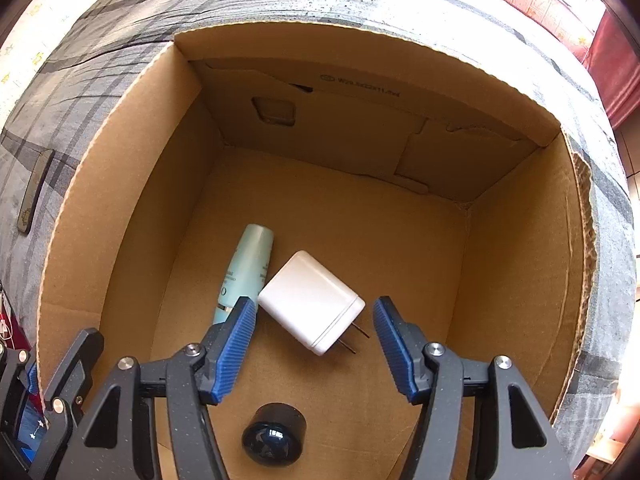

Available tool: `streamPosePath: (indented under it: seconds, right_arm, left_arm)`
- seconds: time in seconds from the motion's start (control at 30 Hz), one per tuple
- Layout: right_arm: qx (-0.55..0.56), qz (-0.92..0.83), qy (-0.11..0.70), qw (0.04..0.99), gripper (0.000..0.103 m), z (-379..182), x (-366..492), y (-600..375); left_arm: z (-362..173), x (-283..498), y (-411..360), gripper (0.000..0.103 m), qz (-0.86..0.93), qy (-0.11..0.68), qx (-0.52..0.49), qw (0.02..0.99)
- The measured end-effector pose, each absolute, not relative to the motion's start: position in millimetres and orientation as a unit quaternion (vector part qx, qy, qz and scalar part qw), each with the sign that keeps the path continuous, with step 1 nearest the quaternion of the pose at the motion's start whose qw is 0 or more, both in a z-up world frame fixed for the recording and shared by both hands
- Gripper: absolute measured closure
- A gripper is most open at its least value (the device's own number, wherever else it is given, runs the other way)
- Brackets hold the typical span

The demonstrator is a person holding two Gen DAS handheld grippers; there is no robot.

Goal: Organize rigid objects
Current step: 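Lower the white charger into the box and open the right gripper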

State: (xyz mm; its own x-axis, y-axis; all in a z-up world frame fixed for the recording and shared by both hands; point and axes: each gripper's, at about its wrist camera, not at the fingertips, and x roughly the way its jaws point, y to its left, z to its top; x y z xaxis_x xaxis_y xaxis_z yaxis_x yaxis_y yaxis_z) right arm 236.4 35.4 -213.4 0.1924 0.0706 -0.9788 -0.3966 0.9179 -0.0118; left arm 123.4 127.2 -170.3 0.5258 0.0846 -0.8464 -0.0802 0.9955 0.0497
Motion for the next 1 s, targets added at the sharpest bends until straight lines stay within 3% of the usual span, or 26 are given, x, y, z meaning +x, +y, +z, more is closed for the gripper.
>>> streamPosePath:
  seconds: [0.43, 0.63, 0.83, 1.0]
  right_arm:
    - [-0.125, 0.168, 0.589, 0.780, 0.037, -181.9, 222.0, 33.3]
    - [-0.111, 0.164, 0.574, 0.795, 0.031, -160.5, 212.2, 22.7]
    - [-0.100, 0.152, 0.555, 0.812, 0.020, -127.4, 205.8, 16.0]
    - [-0.090, 0.148, 0.541, 0.823, 0.003, -110.6, 197.8, 1.9]
  left_arm:
    - [-171.9, 121.3, 128.8, 0.089, 0.046, 0.483, 0.001, 0.874]
    - [-172.4, 120.9, 128.9, 0.089, 0.047, 0.483, 0.001, 0.874]
    - [-172.3, 120.9, 128.9, 0.089, 0.047, 0.483, 0.001, 0.874]
    - [-172.3, 120.7, 129.2, 0.089, 0.047, 0.483, 0.001, 0.874]
